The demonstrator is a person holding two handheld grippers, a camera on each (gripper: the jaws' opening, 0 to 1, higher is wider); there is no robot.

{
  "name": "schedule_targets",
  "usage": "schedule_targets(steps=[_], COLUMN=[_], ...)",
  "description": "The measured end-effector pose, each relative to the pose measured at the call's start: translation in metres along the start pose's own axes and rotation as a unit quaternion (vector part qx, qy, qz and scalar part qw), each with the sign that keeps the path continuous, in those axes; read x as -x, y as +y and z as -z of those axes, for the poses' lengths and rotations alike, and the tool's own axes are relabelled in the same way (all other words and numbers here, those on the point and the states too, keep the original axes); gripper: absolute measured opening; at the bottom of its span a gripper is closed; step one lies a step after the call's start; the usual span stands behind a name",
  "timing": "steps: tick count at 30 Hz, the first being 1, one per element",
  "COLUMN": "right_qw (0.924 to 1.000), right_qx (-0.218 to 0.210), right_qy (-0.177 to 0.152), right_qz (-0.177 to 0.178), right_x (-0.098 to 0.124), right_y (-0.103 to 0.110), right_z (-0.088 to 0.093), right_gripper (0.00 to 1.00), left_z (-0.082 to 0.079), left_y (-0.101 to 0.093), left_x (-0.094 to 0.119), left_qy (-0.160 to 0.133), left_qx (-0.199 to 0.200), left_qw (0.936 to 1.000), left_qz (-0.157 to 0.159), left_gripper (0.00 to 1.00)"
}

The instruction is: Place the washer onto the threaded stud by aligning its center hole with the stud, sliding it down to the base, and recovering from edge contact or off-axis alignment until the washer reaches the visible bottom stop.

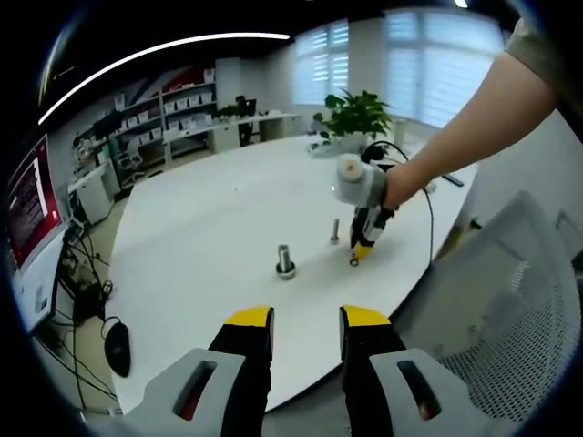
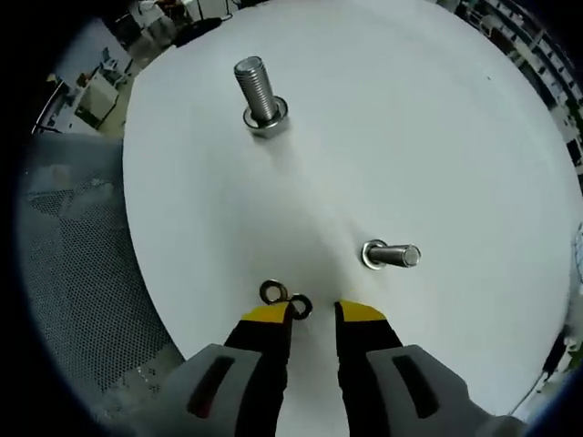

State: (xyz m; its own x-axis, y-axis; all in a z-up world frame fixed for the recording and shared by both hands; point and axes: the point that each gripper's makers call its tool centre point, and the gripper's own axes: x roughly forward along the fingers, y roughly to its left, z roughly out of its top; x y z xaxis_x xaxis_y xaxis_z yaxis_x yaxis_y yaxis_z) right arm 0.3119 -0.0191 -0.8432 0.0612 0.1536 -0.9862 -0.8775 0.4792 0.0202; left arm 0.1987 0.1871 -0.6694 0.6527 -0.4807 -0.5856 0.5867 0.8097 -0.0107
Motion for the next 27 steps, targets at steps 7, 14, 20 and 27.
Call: schedule_targets(steps=[7,14,20,27], right_qw=[0.9999,0.9995,0.9979,0.9975], right_qx=[0.014,0.025,0.062,0.059], right_qy=[0.002,0.010,0.016,0.036], right_qz=[-0.004,-0.016,0.009,0.012], right_x=[0.005,-0.002,0.000,-0.001], right_y=[0.002,0.011,0.008,0.007], right_z=[0.000,0.003,0.003,0.002], right_gripper=[0.20,0.20,0.16,0.16], left_z=[-0.001,0.000,0.000,-0.001], left_y=[0.000,-0.001,-0.001,0.000], left_x=[0.000,0.000,0.000,0.000], left_qy=[-0.001,0.000,-0.001,-0.002], left_qx=[0.001,0.000,-0.001,0.000], left_qw=[1.0000,1.0000,1.0000,1.0000], left_qz=[0.002,0.003,0.003,0.001], left_gripper=[0.27,0.27,0.27,0.27])
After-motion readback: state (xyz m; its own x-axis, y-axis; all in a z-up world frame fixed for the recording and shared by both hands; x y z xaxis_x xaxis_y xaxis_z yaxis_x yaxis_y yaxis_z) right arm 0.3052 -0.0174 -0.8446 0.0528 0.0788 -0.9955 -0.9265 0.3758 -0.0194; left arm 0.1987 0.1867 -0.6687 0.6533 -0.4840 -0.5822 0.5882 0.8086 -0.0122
